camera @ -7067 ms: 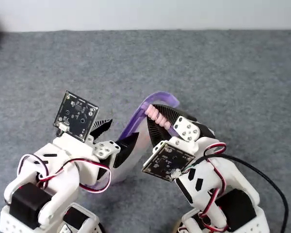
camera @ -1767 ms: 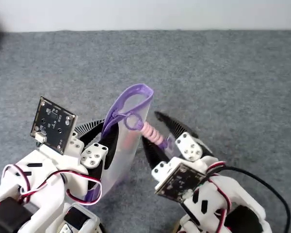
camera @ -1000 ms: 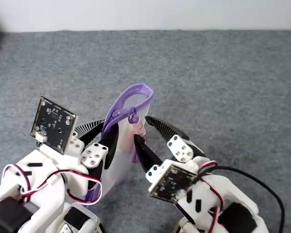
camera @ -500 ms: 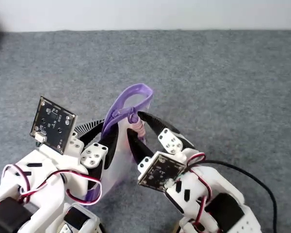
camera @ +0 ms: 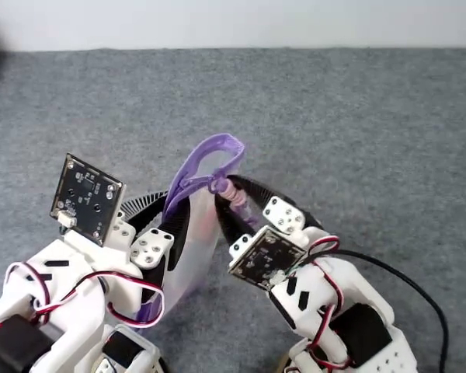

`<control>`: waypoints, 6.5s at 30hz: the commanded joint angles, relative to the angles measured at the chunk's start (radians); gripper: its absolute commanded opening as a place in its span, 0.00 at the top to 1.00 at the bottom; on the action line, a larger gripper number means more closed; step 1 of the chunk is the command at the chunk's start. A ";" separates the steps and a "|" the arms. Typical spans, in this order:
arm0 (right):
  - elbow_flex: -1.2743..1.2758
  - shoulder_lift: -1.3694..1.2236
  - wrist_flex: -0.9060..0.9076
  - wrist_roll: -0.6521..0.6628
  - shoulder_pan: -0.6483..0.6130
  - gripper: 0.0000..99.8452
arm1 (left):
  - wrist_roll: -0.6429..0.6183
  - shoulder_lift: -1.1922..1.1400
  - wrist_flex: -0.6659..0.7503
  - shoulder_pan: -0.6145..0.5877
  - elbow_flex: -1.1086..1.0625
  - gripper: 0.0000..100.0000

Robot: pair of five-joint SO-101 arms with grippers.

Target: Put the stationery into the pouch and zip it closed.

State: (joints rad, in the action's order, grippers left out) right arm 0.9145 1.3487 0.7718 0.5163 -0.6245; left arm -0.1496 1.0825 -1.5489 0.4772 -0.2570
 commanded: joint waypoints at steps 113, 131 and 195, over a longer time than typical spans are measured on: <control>-0.002 0.243 0.648 -0.617 0.650 0.97 | -0.133 0.307 0.476 -0.273 -0.630 0.99; 0.255 0.400 0.593 -0.683 0.642 0.99 | -0.106 0.736 0.430 -0.413 -1.101 0.99; 0.769 0.466 0.536 -0.583 0.644 0.99 | -0.034 0.736 0.293 -0.411 -1.426 0.99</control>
State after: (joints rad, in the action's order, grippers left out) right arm 1.6648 1.8059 1.3257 -0.0744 0.0169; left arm -0.1910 1.8052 -1.2482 0.0706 -1.6886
